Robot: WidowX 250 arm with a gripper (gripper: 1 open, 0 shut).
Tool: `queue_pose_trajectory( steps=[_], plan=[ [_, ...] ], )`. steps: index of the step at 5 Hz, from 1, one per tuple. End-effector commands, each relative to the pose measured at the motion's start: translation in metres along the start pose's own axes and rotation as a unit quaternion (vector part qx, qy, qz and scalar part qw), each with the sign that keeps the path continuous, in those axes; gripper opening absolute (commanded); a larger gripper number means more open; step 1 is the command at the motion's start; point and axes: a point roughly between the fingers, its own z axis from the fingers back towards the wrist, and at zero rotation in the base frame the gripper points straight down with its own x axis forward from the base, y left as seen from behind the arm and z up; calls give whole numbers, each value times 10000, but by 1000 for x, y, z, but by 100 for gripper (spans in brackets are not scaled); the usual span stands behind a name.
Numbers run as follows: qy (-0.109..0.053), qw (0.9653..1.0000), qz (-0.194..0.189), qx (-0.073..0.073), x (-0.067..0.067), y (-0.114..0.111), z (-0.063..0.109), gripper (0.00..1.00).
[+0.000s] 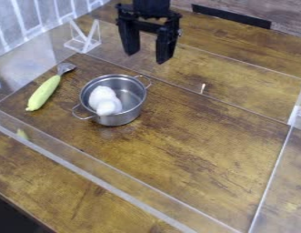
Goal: Put the mushroom in the silver pot
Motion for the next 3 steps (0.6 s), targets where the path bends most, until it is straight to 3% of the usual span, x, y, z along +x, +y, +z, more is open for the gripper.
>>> queue_pose_trajectory(
  steps=[1,2,3],
  plan=[
    [-446,9989,-154,25,3,-1,39,100],
    [-440,9984,-349,5,6,-4,44,100],
    [-378,9987,-351,3,10,-11,24,100]
  ],
)
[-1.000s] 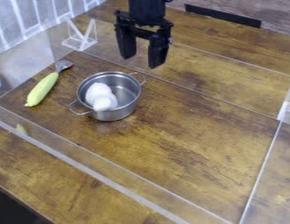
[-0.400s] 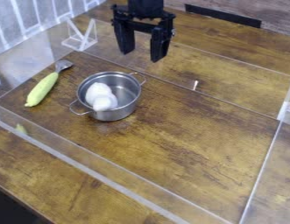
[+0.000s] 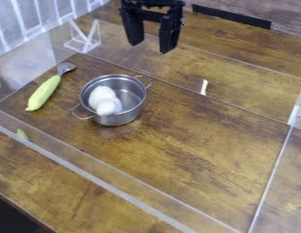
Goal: Put the mushroom in the silver pot
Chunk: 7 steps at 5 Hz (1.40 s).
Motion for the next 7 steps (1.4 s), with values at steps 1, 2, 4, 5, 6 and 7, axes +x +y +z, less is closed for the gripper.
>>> queue_pose_trajectory(
  steps=[1,2,4,5,6,7],
  plan=[
    [-174,9998,-54,27,3,-11,-1,100],
    [-157,9995,-257,69,6,1,-6,100],
    [-184,9994,-247,144,7,15,21,100],
    [-202,9997,-110,112,8,7,31,100],
    [-172,9998,-68,79,9,-2,36,100],
    [-201,9997,122,110,13,1,36,100]
  ],
)
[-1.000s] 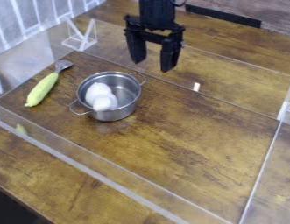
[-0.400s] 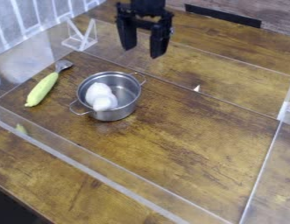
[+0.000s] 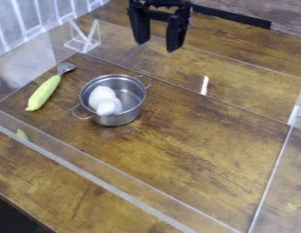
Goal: Put the mushroom in the silver pot
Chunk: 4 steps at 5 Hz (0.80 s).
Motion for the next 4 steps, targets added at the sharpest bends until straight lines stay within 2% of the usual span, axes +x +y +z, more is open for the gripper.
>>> queue_pose_trajectory(
  steps=[1,2,4],
  plan=[
    [-434,9990,-44,114,11,-4,28,100],
    [-438,9989,-106,163,22,-7,29,100],
    [-399,9988,-193,204,41,-7,10,100]
  ],
)
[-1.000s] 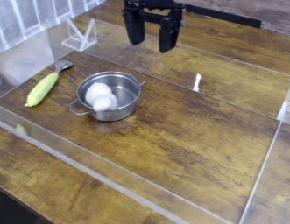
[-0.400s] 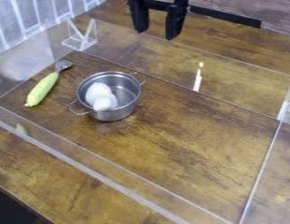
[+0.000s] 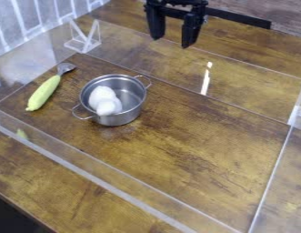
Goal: Put the mushroom in the silver pot
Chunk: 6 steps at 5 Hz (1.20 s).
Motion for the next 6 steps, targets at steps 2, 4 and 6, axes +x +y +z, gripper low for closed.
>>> queue_pose_trajectory(
  steps=[2,4,6],
  plan=[
    [-330,9990,-281,77,-4,18,35,100],
    [-390,9984,382,130,-2,5,41,100],
    [-458,9952,840,209,2,1,53,100]
  ],
)
